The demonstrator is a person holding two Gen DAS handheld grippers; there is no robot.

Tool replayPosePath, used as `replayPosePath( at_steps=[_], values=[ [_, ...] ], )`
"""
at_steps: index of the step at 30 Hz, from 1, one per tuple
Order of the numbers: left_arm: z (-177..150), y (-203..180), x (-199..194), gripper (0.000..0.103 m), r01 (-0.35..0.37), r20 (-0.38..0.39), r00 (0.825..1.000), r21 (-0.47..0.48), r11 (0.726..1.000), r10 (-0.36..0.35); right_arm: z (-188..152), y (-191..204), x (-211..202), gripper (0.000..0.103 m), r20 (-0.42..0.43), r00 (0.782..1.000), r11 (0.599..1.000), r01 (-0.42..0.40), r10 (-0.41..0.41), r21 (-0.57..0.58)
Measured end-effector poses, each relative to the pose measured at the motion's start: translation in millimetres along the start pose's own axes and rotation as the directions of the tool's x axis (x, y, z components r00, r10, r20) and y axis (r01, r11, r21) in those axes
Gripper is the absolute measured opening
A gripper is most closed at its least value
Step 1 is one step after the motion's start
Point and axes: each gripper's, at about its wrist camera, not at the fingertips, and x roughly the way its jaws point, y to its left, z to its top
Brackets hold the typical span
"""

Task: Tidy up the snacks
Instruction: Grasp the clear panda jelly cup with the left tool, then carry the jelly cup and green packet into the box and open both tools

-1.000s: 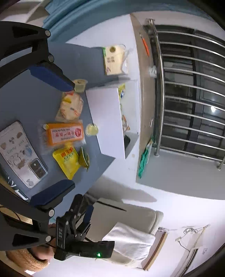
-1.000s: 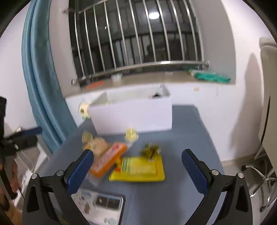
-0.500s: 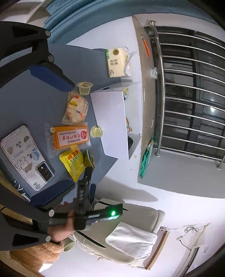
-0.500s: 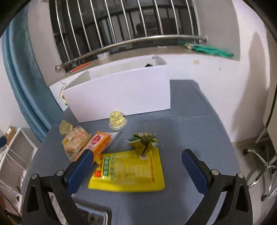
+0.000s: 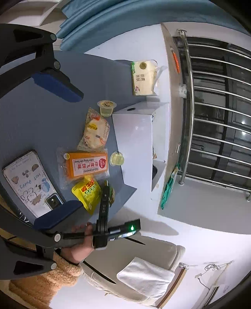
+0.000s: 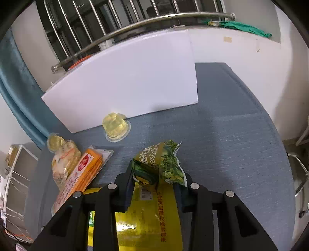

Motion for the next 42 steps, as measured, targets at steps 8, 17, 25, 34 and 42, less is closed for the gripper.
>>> replayPosePath(
  at_steps=[8,17,25,34,42],
  values=[
    [9,13,24,0.103,-0.006,-0.034,0.999,-0.033,0.999,0.005,-6,0,-42,0.038,0.091,0.995,0.999,-0.049,0.049,-0.002],
    [36,55,96,0.103,-0.091,-0.121,0.989,-0.084,0.992,0.081,-25,16,-110,0.038,0.223,0.967,0.993,-0.118,0.121,-0.024],
    [49,97,166,0.103,-0.150,-0.222,0.967,-0.113,0.982,0.122,-46,19,-140,0.038,0.251,0.961,0.993,-0.113,0.120,-0.041],
    [42,104,185,0.050,-0.157,-0.265,0.954,-0.059,0.986,0.136,-50,13,-140,0.038,0.241,0.963,0.993,-0.115,0.117,-0.023],
    [45,88,151,0.050,-0.104,-0.178,0.979,-0.042,0.994,0.095,-48,17,-134,0.038,0.230,0.965,0.992,-0.122,0.129,-0.041]
  ],
)
